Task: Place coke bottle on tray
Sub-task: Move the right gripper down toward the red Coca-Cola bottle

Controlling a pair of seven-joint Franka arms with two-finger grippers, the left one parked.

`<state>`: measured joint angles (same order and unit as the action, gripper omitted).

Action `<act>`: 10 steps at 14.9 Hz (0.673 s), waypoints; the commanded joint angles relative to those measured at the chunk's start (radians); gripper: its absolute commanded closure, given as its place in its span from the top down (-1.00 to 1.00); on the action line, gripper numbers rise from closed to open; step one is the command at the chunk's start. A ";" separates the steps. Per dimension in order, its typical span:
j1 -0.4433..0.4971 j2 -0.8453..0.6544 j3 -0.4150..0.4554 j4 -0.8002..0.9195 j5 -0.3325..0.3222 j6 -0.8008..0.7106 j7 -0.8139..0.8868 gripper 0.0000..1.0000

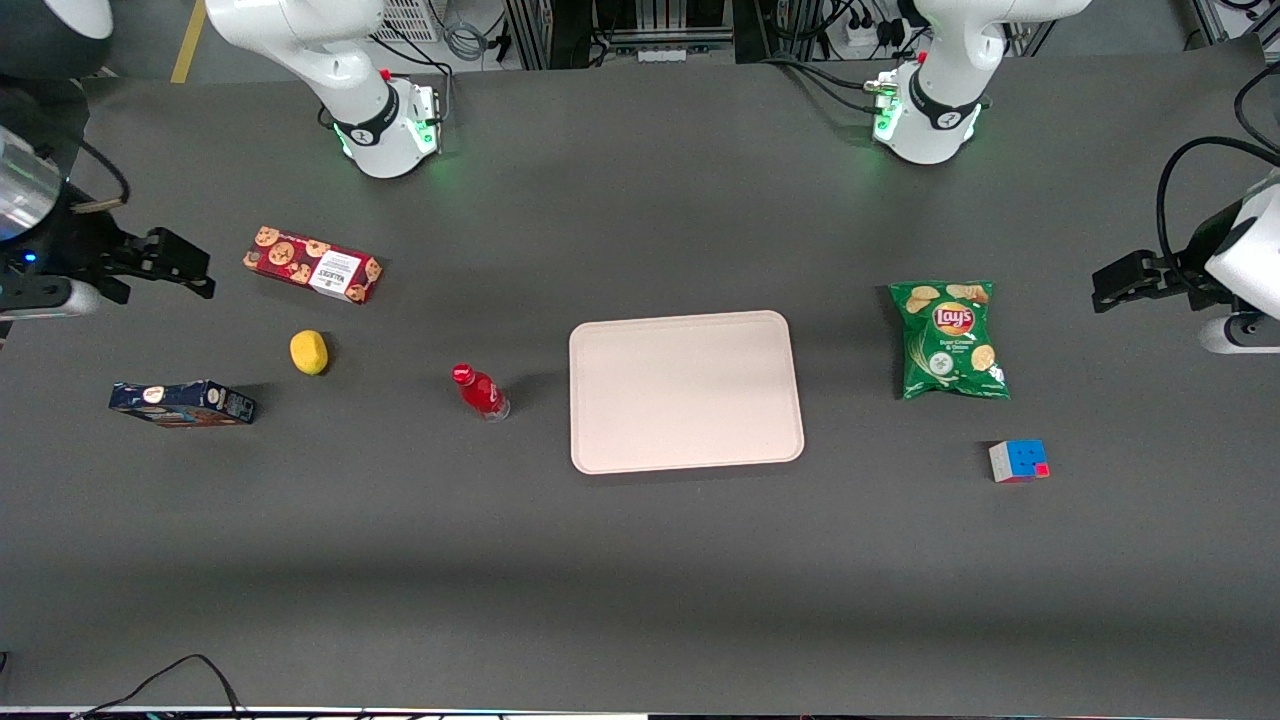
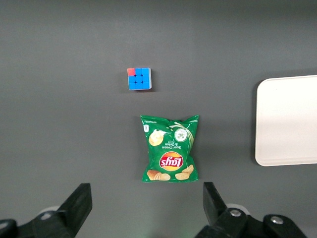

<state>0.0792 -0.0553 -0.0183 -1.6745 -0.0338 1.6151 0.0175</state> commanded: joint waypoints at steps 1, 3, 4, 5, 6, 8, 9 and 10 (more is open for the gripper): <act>0.017 0.060 0.067 0.047 -0.022 -0.003 0.083 1.00; 0.017 0.106 0.119 0.071 0.002 0.025 0.136 1.00; 0.017 0.129 0.142 0.078 0.002 0.041 0.174 1.00; 0.020 0.152 0.171 0.079 0.000 0.067 0.211 1.00; 0.020 0.179 0.198 0.078 0.000 0.101 0.240 1.00; 0.020 0.235 0.236 0.073 0.002 0.155 0.271 1.00; 0.020 0.261 0.259 0.070 0.002 0.175 0.300 1.00; 0.033 0.285 0.280 0.068 -0.001 0.196 0.335 1.00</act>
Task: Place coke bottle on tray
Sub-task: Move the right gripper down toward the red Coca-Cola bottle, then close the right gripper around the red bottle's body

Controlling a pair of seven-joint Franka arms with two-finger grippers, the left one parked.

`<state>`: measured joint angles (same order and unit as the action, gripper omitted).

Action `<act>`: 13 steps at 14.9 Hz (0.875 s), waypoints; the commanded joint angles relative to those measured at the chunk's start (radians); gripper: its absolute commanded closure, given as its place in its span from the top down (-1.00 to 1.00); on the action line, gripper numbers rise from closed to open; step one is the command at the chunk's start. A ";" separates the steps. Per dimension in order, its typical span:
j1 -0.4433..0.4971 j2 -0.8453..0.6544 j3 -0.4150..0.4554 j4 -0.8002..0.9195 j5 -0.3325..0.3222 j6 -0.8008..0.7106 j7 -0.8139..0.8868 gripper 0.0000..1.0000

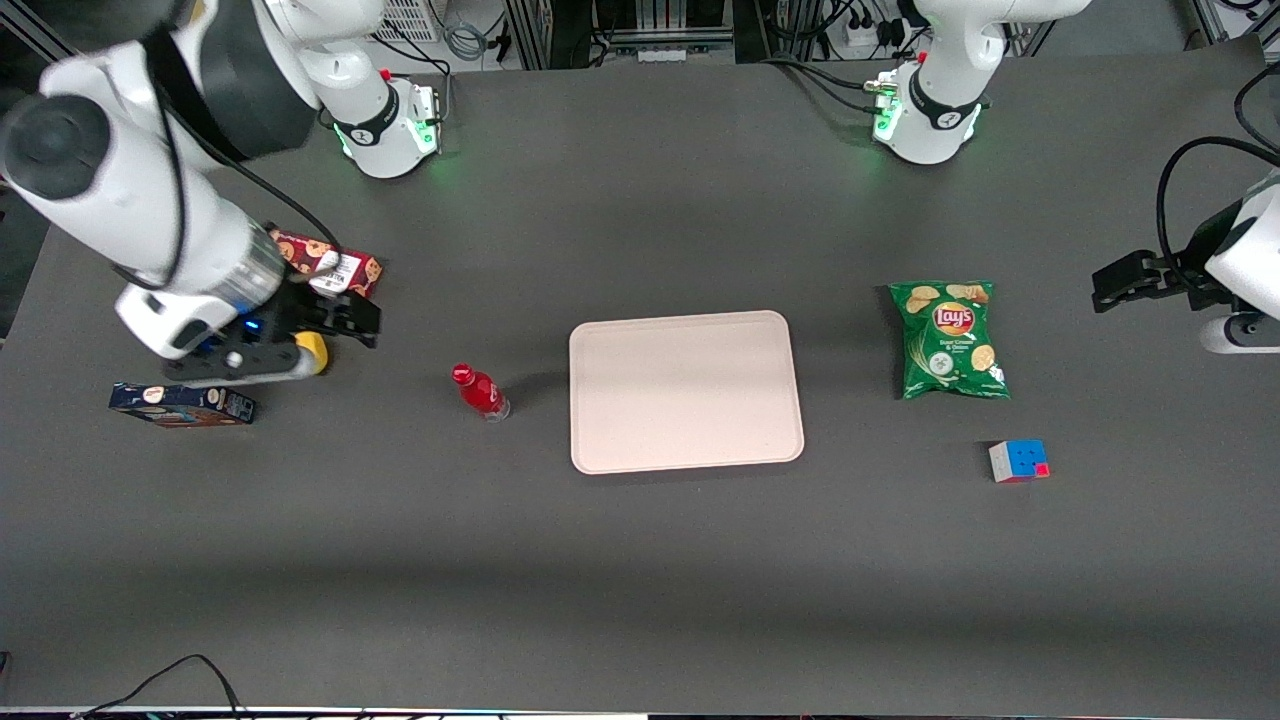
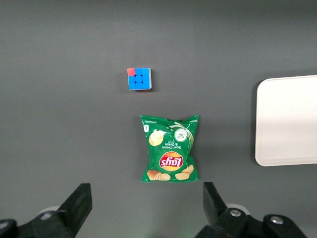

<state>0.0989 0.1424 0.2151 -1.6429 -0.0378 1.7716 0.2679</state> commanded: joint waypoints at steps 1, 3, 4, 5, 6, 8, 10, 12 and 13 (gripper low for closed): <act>0.025 0.110 0.049 0.034 -0.001 0.060 0.117 1.00; 0.050 0.144 0.049 -0.001 -0.002 0.130 0.129 1.00; 0.051 0.146 0.049 -0.049 -0.002 0.190 0.129 1.00; 0.051 0.146 0.049 -0.089 -0.002 0.237 0.129 1.00; 0.051 0.144 0.049 -0.125 -0.004 0.274 0.129 1.00; 0.051 0.144 0.049 -0.176 -0.007 0.314 0.129 1.00; 0.051 0.144 0.049 -0.231 -0.014 0.362 0.129 1.00; 0.051 0.140 0.050 -0.299 -0.014 0.432 0.129 1.00; 0.051 0.135 0.049 -0.317 -0.014 0.437 0.129 1.00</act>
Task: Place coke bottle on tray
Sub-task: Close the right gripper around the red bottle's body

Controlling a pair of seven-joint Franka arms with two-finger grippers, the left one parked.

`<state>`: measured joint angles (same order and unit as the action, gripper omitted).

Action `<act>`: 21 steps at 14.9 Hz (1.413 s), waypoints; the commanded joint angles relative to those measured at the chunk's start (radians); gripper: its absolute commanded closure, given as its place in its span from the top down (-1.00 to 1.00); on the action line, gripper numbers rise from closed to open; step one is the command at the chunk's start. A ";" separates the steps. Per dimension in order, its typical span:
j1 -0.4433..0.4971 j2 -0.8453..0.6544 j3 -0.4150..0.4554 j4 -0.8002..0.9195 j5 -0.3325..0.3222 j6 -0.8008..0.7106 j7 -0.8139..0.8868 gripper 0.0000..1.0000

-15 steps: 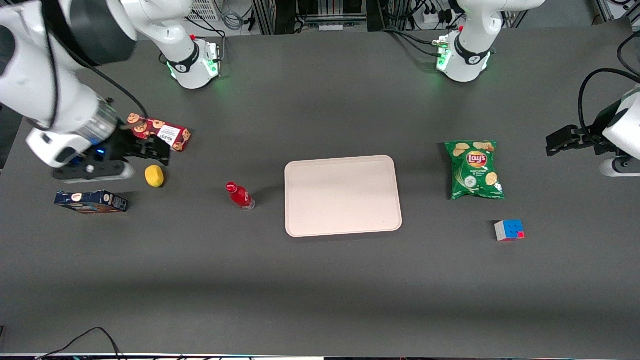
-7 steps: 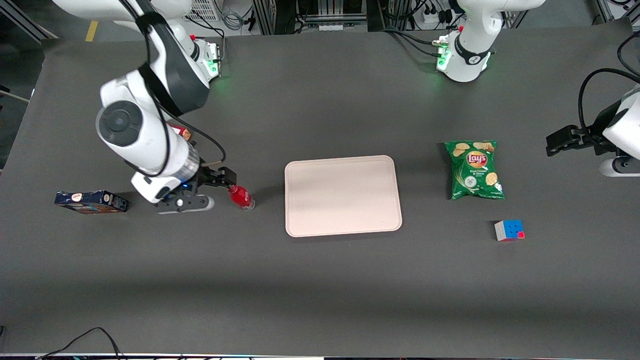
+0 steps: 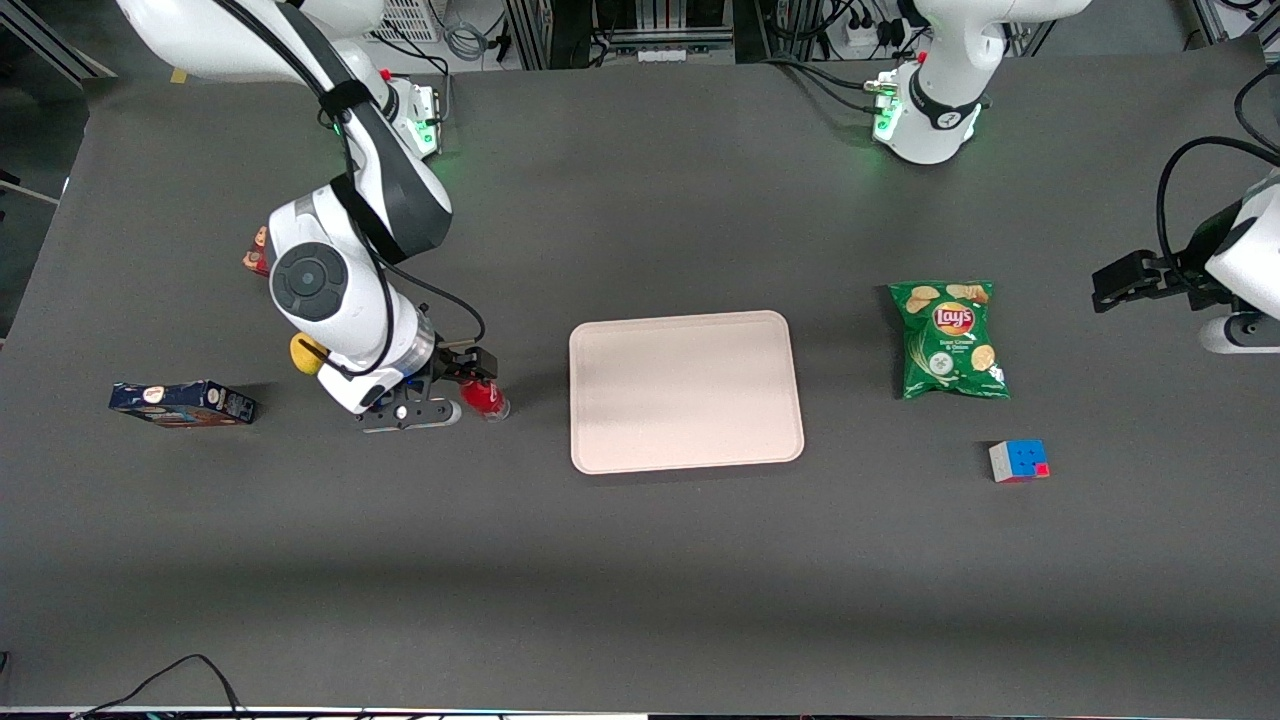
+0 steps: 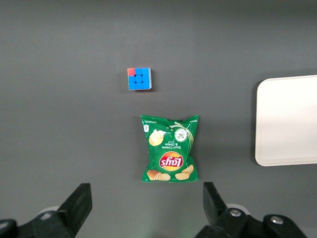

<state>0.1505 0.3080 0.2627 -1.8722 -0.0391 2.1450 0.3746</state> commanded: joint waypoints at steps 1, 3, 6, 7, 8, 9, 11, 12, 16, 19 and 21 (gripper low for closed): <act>0.000 -0.033 0.003 -0.097 -0.013 0.065 0.023 1.00; 0.000 -0.033 0.001 -0.120 -0.013 0.076 0.023 1.00; 0.004 -0.033 0.003 -0.131 -0.013 0.079 0.036 0.95; 0.004 -0.035 0.003 -0.130 -0.013 0.079 0.037 0.77; 0.004 -0.033 0.003 -0.128 -0.015 0.079 0.037 0.59; 0.004 -0.032 0.003 -0.125 -0.025 0.079 0.037 0.43; 0.004 -0.030 0.003 -0.125 -0.028 0.093 0.037 0.13; 0.004 -0.030 0.004 -0.125 -0.027 0.095 0.037 -0.04; 0.004 -0.050 0.004 -0.120 -0.027 0.092 0.037 -0.88; 0.004 -0.119 0.009 -0.116 -0.027 0.044 0.041 -1.00; 0.004 -0.164 0.016 -0.075 -0.024 -0.054 0.043 -1.00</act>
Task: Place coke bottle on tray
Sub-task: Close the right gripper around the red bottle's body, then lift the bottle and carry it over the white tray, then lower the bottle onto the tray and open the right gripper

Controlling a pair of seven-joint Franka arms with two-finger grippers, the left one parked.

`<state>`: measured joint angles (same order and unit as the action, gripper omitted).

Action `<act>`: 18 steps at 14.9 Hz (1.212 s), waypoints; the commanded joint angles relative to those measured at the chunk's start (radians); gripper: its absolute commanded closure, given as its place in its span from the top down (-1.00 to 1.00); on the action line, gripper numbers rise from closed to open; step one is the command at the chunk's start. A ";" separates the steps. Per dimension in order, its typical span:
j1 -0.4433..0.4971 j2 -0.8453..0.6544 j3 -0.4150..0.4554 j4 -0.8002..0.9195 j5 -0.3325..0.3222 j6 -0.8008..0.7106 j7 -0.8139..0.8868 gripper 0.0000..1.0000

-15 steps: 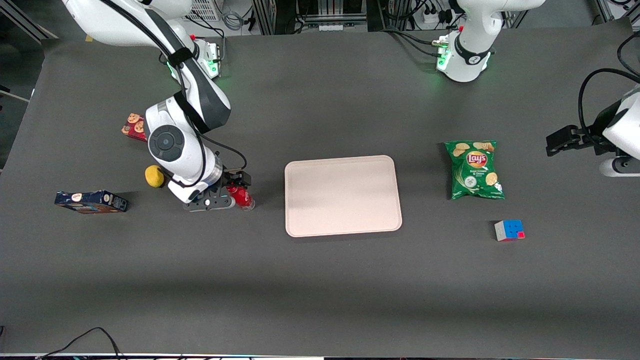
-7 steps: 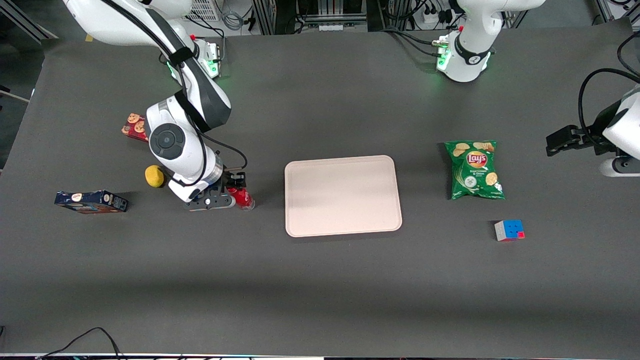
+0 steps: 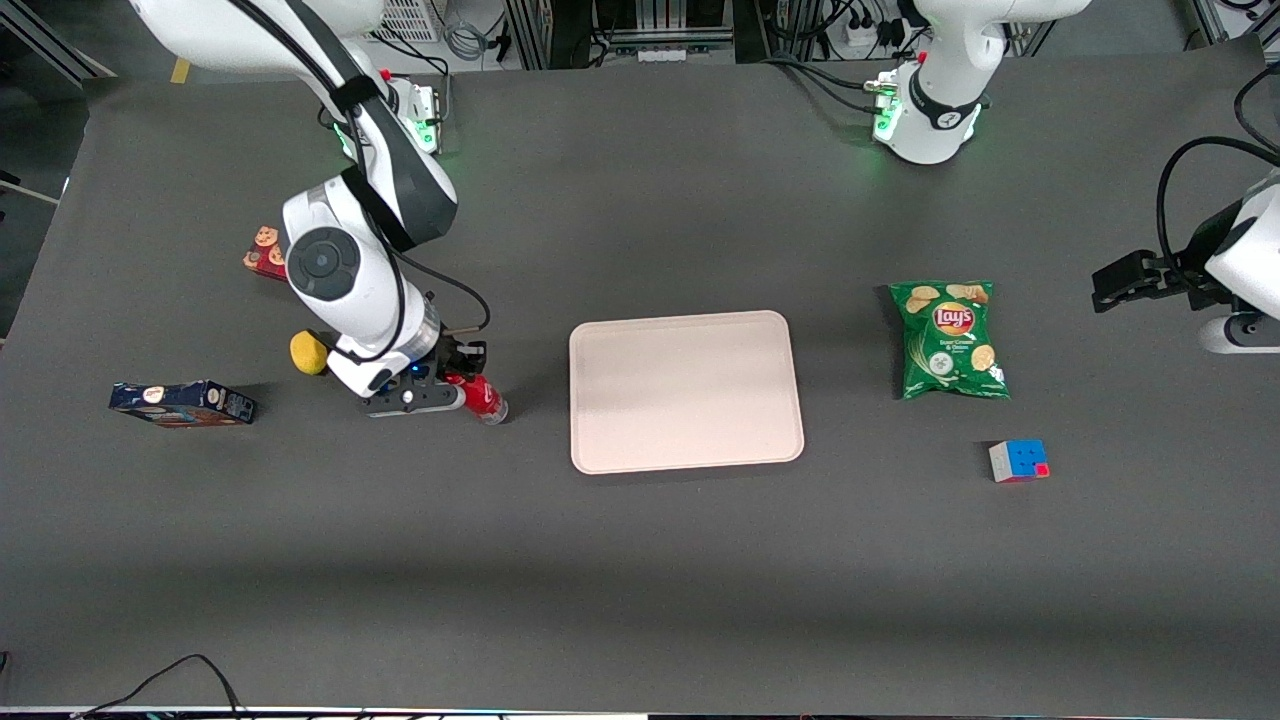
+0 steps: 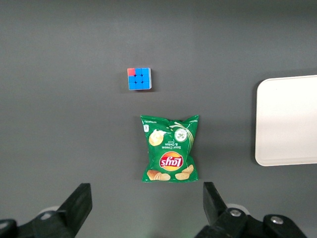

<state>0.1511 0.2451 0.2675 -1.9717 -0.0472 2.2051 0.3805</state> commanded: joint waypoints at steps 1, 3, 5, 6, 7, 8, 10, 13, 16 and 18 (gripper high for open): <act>0.004 -0.116 0.019 0.055 -0.010 -0.163 0.038 -1.00; 0.004 -0.130 0.051 0.140 -0.008 -0.279 0.084 -1.00; 0.005 -0.127 0.091 0.227 -0.007 -0.364 0.142 -1.00; 0.005 -0.122 0.116 0.259 -0.008 -0.379 0.178 -1.00; 0.011 -0.113 0.136 0.290 -0.007 -0.383 0.211 -1.00; 0.036 -0.093 0.142 0.318 -0.007 -0.383 0.251 -1.00; 0.106 -0.008 0.141 0.393 -0.014 -0.381 0.329 -1.00; 0.183 0.152 0.142 0.500 -0.077 -0.374 0.467 -1.00; 0.215 0.267 0.142 0.537 -0.167 -0.337 0.541 -1.00; 0.216 0.305 0.142 0.530 -0.165 -0.274 0.545 -1.00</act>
<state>0.3565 0.4688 0.4100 -1.5114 -0.1820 1.8940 0.8869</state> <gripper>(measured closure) 0.687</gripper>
